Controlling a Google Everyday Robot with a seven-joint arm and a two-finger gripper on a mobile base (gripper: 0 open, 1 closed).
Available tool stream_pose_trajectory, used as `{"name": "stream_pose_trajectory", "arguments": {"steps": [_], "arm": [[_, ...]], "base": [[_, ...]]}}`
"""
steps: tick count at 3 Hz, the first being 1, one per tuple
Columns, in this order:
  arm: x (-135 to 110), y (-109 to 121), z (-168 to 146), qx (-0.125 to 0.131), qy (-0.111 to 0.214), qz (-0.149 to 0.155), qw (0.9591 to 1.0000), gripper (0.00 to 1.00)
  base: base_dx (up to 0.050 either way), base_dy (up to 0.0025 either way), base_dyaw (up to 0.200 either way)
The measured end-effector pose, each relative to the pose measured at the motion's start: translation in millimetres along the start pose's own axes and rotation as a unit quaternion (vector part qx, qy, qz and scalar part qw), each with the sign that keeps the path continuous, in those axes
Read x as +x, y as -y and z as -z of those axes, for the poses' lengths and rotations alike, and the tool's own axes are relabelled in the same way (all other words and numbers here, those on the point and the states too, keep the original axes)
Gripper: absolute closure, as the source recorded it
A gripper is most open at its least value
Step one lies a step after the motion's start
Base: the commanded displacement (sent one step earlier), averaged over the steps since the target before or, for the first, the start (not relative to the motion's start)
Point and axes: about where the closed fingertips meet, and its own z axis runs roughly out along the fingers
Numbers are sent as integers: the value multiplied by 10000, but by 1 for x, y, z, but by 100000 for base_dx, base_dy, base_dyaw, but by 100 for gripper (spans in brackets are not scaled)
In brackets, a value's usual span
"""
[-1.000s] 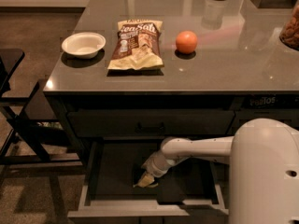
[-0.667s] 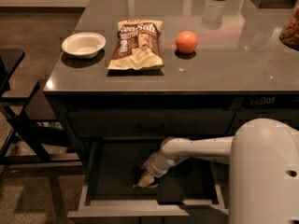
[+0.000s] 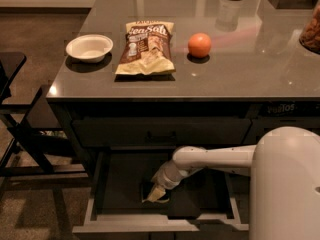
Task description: Pick sponge from middle drawer and place on counter
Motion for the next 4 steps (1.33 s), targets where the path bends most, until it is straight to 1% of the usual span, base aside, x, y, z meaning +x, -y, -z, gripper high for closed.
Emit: {"name": "stream_pose_trajectory", "arguments": {"steps": [1, 2, 3, 4], "arm": [[-2, -6, 23, 123, -115, -115, 9998, 100], [1, -11, 57, 317, -281, -309, 9986, 100], [12, -20, 104, 574, -543, -597, 9951, 100], [21, -29, 151, 822, -777, -874, 9897, 100]], "base": [[0, 0, 0], [0, 0, 0], [0, 0, 0], [0, 0, 0]]}}
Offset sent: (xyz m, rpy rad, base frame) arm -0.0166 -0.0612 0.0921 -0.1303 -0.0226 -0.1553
